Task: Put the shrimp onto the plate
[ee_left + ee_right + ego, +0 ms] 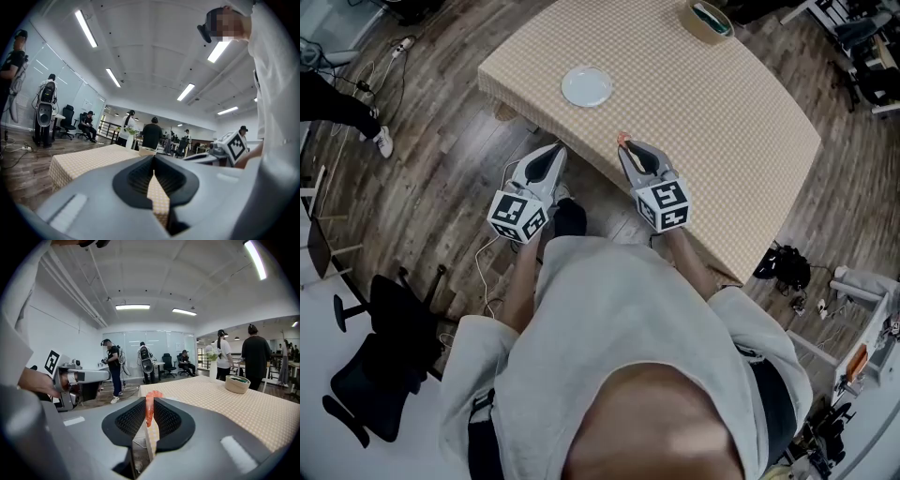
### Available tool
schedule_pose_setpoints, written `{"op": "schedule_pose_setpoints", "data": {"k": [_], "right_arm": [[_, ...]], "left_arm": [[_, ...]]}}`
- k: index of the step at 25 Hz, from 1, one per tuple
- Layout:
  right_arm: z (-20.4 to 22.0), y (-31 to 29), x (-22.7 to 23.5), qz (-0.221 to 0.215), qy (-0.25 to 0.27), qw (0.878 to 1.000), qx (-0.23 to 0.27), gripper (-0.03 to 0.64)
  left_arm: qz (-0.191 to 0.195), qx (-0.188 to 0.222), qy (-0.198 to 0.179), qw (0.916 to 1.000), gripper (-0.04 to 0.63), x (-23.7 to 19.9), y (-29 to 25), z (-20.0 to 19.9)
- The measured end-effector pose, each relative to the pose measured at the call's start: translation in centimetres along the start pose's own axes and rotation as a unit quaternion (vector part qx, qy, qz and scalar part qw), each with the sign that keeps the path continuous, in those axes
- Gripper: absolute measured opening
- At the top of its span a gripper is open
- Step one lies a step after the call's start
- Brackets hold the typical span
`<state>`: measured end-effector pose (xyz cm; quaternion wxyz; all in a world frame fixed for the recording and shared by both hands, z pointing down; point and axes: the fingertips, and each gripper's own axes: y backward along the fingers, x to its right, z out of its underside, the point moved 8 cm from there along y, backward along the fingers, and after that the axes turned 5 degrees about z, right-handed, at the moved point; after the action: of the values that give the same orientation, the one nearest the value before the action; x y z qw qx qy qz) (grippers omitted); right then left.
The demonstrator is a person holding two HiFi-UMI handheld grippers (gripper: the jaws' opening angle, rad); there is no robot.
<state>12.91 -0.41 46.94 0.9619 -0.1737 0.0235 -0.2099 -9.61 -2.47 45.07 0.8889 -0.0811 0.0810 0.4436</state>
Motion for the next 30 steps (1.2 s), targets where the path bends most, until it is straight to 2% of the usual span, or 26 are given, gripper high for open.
{"op": "schedule_pose_setpoints", "data": {"k": [12, 16, 24, 30], "right_arm": [[-8.5, -14.6, 0.2, 0.029, 0.002, 1.0, -0.001, 0.054], [-10.0, -17.4, 0.0, 0.045, 0.0, 0.999, 0.001, 0.054], [-9.6, -18.7, 1.5, 0.064, -0.012, 0.998, -0.014, 0.054], [-9.2, -18.1, 3.9, 0.055, -0.017, 0.998, -0.014, 0.054]], "left_arm": [[0.032, -0.007, 0.015, 0.9993, 0.009, -14.9, -3.8, -5.3], [0.052, -0.015, 0.017, 0.9984, 0.009, -18.2, -4.8, -5.9], [0.075, -0.027, 0.034, 0.9963, 0.009, -19.3, -7.1, -5.2], [0.064, -0.034, 0.036, 0.9967, 0.009, -17.9, -8.8, -4.8]]}}
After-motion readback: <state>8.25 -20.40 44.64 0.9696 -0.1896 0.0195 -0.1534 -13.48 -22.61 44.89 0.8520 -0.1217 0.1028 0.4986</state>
